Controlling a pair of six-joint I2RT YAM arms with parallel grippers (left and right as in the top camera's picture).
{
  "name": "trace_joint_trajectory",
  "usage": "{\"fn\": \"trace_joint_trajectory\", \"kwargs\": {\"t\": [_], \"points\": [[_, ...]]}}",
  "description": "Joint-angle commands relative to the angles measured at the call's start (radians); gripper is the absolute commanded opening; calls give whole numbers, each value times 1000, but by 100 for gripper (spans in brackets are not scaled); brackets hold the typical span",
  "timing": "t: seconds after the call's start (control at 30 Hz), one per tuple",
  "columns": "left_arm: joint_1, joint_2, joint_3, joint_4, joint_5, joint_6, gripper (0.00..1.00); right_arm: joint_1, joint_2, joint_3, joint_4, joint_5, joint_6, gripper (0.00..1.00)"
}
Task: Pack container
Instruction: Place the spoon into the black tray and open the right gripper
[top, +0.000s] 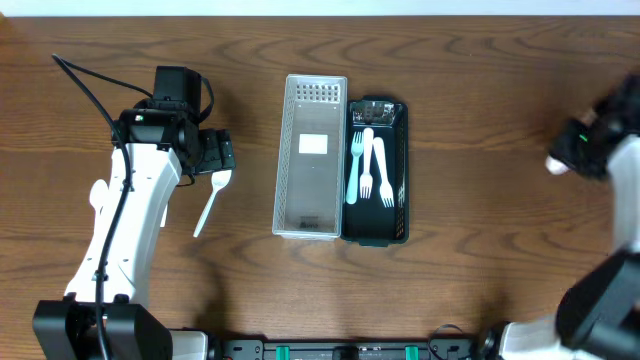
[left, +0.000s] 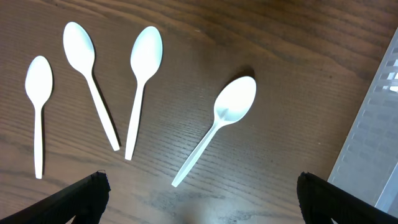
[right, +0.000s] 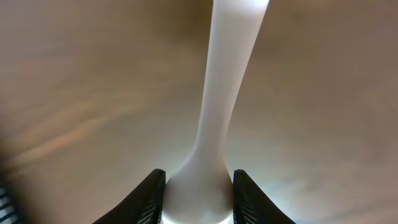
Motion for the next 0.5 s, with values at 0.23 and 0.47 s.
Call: {"fn": "trace_joint_trajectory", "kwargs": {"t": [0.23, 0.47], "points": [[6, -13, 17, -3, -8, -12, 98, 539, -58, 11, 5, 58, 226, 34], [6, -13, 17, -3, -8, -12, 98, 731, 81, 11, 19, 87, 232, 35]]}}
